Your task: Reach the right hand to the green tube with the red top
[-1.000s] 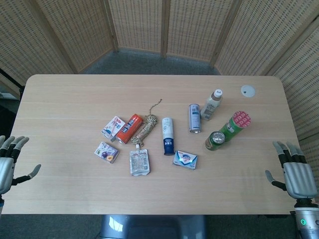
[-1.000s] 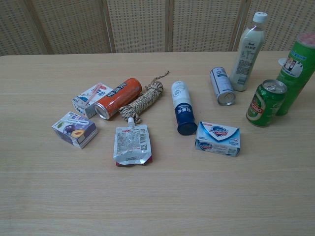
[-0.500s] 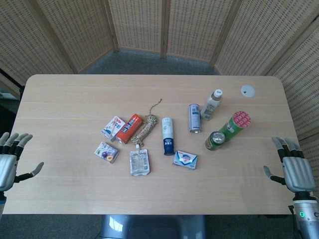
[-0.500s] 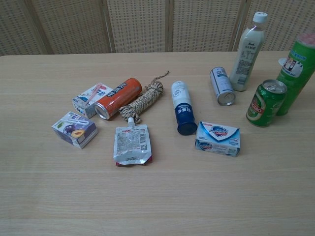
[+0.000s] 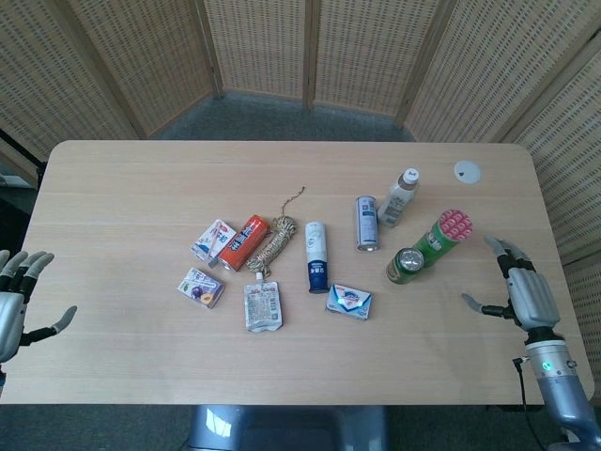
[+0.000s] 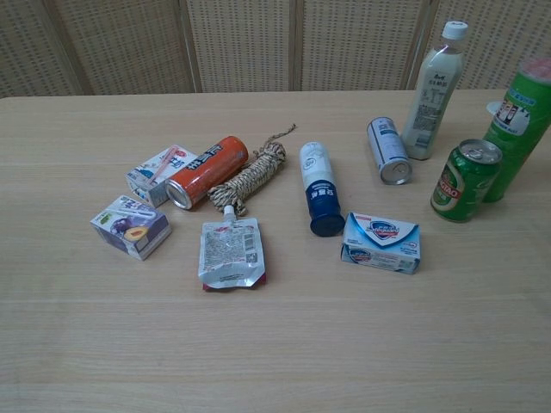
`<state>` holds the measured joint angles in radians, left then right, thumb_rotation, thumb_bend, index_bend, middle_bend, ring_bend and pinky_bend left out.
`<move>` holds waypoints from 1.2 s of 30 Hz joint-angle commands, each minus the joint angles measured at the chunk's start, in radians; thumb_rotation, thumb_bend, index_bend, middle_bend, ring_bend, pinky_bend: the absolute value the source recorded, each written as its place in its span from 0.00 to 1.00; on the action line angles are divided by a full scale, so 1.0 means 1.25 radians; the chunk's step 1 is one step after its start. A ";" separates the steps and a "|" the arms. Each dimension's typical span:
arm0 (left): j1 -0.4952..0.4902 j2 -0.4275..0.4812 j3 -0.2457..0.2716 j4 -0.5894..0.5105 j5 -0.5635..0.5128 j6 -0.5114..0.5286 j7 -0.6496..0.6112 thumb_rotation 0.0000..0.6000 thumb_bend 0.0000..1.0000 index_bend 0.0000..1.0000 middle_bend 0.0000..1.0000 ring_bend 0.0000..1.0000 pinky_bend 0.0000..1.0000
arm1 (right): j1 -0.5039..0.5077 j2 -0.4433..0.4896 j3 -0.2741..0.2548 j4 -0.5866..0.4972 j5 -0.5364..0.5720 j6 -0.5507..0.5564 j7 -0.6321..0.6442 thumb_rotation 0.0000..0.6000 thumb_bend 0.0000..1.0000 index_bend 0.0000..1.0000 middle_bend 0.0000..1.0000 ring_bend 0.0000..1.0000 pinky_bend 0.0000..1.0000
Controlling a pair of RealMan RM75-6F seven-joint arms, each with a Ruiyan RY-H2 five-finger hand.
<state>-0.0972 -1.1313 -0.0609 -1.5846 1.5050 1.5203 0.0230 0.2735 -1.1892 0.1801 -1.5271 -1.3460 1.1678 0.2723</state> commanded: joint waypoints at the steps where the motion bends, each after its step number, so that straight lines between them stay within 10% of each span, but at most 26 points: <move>1: 0.001 0.002 0.001 0.000 0.000 0.001 -0.001 0.56 0.30 0.13 0.17 0.13 0.00 | 0.033 -0.022 0.013 0.034 0.010 -0.044 0.047 0.78 0.20 0.00 0.00 0.00 0.00; 36: 0.025 0.020 0.006 -0.032 0.002 0.027 0.017 0.56 0.30 0.13 0.16 0.13 0.00 | 0.188 -0.111 0.038 0.312 0.032 -0.232 0.233 0.76 0.17 0.00 0.00 0.00 0.00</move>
<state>-0.0660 -1.1060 -0.0530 -1.6252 1.5075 1.5542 0.0440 0.5036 -1.3233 0.2277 -1.1422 -1.3054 0.8822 0.5596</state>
